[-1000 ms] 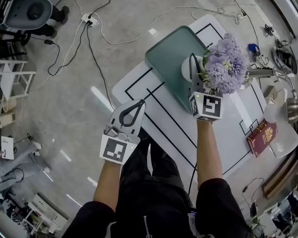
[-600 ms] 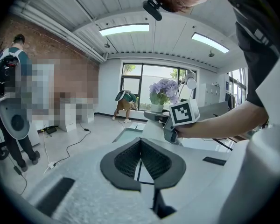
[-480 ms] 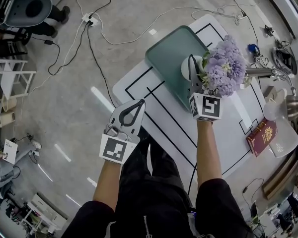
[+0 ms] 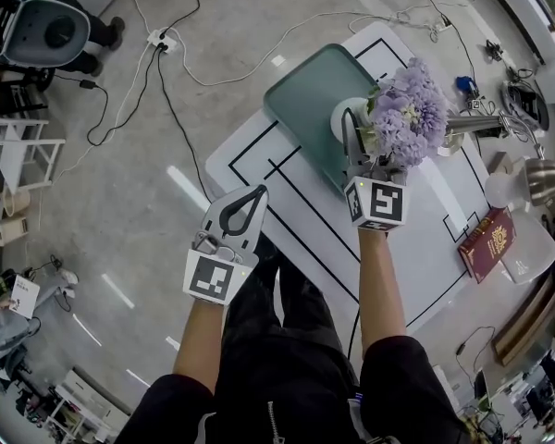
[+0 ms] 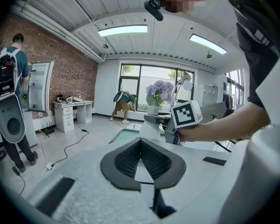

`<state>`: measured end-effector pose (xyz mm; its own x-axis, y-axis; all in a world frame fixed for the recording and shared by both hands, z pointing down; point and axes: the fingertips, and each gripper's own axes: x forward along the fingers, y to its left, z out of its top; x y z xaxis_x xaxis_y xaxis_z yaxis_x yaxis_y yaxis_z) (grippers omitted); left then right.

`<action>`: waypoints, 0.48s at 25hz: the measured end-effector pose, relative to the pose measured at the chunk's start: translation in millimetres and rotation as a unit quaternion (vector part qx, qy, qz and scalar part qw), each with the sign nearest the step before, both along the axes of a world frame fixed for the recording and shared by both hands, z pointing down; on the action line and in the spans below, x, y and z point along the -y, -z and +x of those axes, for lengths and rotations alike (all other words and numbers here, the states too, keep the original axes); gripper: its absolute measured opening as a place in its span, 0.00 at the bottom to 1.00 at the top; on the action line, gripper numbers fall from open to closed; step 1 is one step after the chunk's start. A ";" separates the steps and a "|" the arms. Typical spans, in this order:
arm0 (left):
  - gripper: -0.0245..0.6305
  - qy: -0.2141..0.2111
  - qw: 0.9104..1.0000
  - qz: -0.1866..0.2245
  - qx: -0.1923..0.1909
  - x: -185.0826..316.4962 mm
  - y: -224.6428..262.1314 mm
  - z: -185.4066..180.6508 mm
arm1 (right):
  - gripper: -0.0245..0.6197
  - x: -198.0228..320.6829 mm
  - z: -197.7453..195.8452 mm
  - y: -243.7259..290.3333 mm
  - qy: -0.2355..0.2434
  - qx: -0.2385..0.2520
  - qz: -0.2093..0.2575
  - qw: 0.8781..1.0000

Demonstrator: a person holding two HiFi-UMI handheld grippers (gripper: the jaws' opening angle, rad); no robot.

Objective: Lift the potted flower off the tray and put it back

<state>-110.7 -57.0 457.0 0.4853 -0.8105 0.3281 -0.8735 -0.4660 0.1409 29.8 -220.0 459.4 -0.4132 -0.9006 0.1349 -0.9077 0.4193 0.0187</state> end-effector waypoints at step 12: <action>0.04 -0.032 0.999 0.010 -0.012 -10.2 11.1 18.7 | 0.48 -39.1 9.9 4.1 -0.017 0.002 -0.016 1.000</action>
<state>-92.0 -46.8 445.9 0.5431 -0.7841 0.3005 -0.8388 -0.5231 0.1510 39.7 -180.9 455.3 -0.3824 -0.9096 0.1626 -0.9217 0.3880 0.0027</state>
